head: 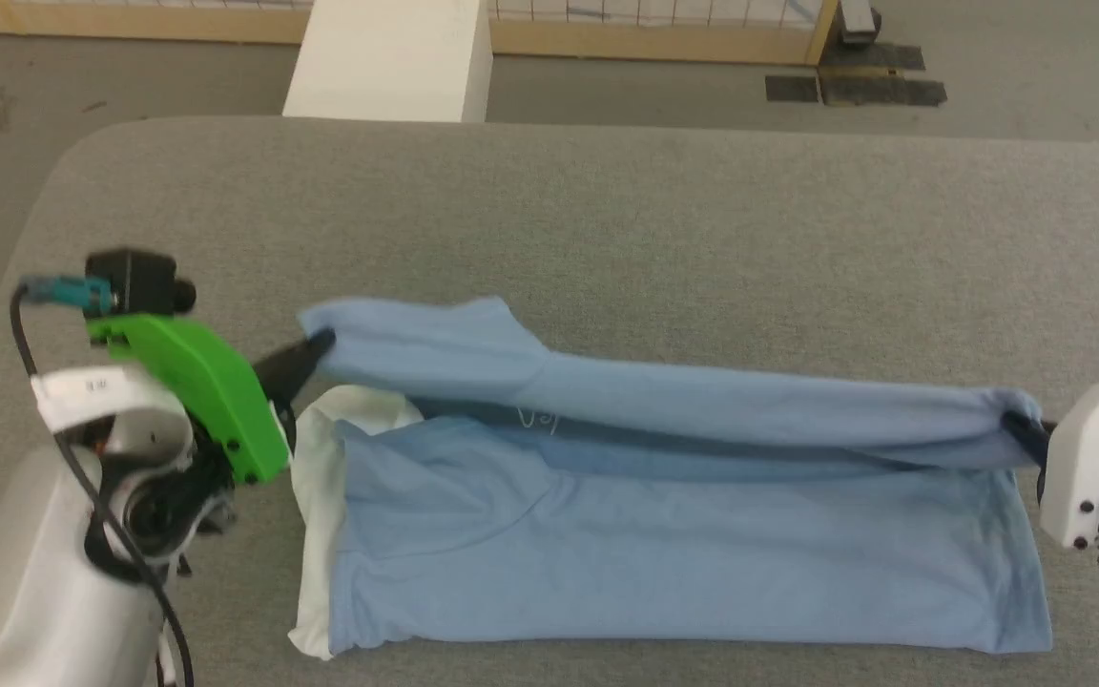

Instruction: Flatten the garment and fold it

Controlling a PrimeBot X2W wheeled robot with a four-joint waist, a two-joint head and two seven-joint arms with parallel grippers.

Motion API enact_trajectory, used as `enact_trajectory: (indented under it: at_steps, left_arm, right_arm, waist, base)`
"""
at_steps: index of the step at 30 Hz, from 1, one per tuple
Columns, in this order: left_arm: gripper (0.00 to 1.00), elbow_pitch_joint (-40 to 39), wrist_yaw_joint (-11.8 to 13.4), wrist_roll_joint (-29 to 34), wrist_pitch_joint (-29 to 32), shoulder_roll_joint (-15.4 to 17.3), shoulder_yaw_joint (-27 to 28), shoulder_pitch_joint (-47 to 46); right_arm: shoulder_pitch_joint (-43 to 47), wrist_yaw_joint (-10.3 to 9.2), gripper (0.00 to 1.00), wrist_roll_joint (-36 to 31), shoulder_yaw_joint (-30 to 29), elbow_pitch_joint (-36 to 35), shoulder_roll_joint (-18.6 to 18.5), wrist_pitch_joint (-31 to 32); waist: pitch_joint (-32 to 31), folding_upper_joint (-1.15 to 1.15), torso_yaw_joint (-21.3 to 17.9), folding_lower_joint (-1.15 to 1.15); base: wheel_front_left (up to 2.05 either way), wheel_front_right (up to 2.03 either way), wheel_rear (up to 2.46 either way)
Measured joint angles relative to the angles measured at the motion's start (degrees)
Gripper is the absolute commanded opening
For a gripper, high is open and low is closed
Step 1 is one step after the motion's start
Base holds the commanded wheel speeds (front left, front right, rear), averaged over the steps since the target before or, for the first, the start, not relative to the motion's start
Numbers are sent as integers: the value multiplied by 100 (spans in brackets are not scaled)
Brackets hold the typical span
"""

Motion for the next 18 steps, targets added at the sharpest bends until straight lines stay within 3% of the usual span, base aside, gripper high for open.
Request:
enact_trajectory:
  at_steps: [9,18]
  left_arm:
    - [0,-291,322,-289,-8,-64,74,1267]
    - [0,445,449,-424,-18,-266,-22,1600]
  right_arm:
    - [518,0,0,-3,-144,181,155,-33]
    - [751,0,0,-157,-98,662,335,-142]
  waist:
    - [-138,0,120,0]
    - [-76,0,105,0]
  base:
    - [0,0,0]
    - [0,0,0]
